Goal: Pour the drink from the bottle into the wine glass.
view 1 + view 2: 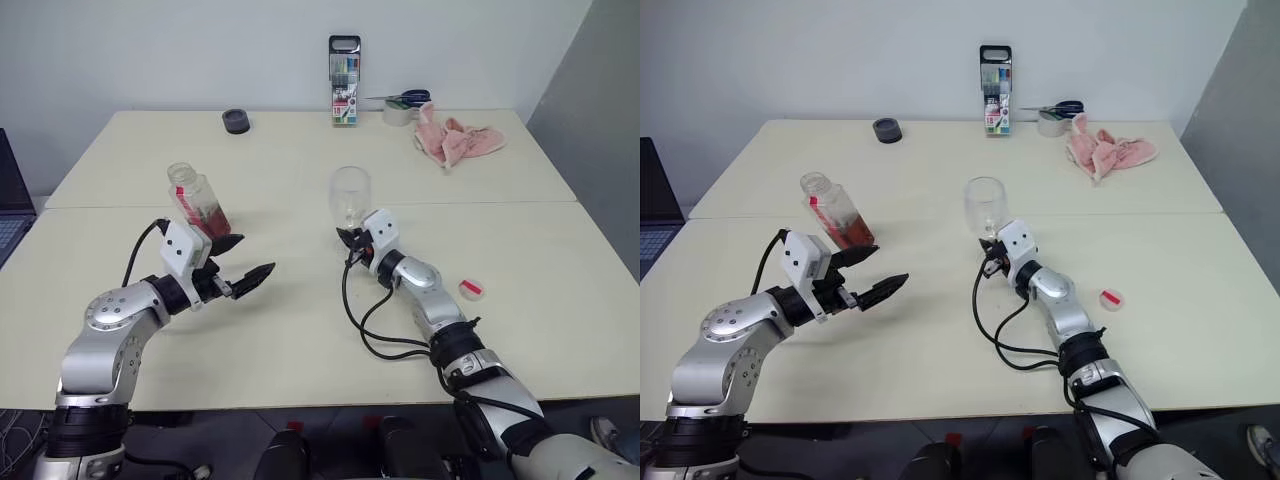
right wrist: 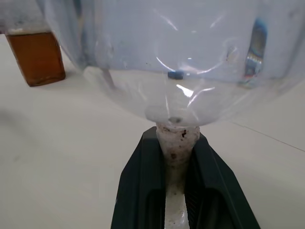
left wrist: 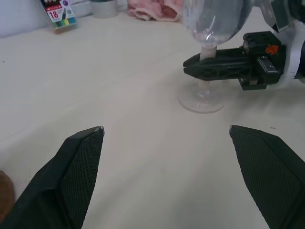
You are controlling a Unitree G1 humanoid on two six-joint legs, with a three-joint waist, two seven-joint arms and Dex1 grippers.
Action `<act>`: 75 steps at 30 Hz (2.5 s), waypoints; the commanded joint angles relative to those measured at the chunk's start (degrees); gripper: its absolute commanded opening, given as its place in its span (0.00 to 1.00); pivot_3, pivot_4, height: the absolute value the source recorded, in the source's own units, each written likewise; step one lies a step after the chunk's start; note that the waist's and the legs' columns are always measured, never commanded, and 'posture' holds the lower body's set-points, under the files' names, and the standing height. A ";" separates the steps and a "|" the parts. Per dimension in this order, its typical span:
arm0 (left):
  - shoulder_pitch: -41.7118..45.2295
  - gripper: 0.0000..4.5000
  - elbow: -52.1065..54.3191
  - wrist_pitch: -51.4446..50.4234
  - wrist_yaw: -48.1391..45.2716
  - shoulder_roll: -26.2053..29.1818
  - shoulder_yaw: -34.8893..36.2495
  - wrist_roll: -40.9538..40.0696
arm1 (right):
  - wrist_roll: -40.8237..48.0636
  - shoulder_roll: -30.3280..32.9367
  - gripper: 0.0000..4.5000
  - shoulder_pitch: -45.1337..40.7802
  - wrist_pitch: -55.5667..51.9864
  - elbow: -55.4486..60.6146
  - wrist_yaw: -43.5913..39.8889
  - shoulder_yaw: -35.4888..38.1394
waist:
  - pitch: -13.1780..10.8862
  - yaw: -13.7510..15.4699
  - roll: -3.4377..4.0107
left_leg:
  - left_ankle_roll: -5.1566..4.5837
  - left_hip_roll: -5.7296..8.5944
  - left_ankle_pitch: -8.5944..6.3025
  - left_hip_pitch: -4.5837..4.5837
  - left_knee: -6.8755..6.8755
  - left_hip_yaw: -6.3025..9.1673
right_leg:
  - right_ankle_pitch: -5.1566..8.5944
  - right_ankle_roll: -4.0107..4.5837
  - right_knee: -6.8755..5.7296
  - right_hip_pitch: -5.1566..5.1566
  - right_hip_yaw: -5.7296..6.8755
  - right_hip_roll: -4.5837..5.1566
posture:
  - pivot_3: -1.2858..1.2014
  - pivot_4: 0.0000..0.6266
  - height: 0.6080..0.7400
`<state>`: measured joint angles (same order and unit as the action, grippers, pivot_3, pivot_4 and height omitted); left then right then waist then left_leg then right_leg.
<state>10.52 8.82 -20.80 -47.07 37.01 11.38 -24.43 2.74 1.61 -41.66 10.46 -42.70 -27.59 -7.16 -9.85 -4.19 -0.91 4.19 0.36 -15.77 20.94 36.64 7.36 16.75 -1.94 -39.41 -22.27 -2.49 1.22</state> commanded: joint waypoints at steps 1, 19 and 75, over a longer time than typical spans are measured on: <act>1.01 1.00 2.88 0.58 -1.92 1.96 1.31 -1.58 | -0.43 -0.55 0.04 -1.84 3.12 -0.56 -1.40 -0.15 | 0.00 -0.01 0.00 | 0.00 -0.01 0.00 0.00 0.00 0.01 | 0.00 0.00 0.00 0.00 0.01 -0.01 | 0.52 0.24 1.00; 7.85 1.00 2.63 0.60 -7.07 2.81 -0.97 -3.76 | -0.75 -0.76 0.64 -2.05 4.59 -1.27 -2.36 0.82 | -0.01 -0.17 0.02 | 0.00 -0.02 0.00 -0.01 -0.02 0.02 | 0.00 0.00 0.00 0.00 0.00 -0.04 | 0.52 0.24 1.00; 3.82 1.00 -20.56 15.84 14.27 -6.28 7.74 5.10 | 12.14 24.45 0.99 25.26 -31.17 67.91 -20.52 -7.48 | -0.06 1.92 -0.04 | 0.01 -0.03 0.00 0.05 -0.18 0.16 | 0.00 -0.06 0.44 0.12 0.17 0.01 | 0.52 0.24 1.00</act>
<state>12.73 -11.60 -4.96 -32.46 29.52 18.38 -18.88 14.71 25.77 -15.11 -20.74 22.45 -48.32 -14.80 -9.90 -2.27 -0.95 4.21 0.32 -15.77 20.99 36.46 7.51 16.75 -1.99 -38.97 -22.16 -2.33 1.24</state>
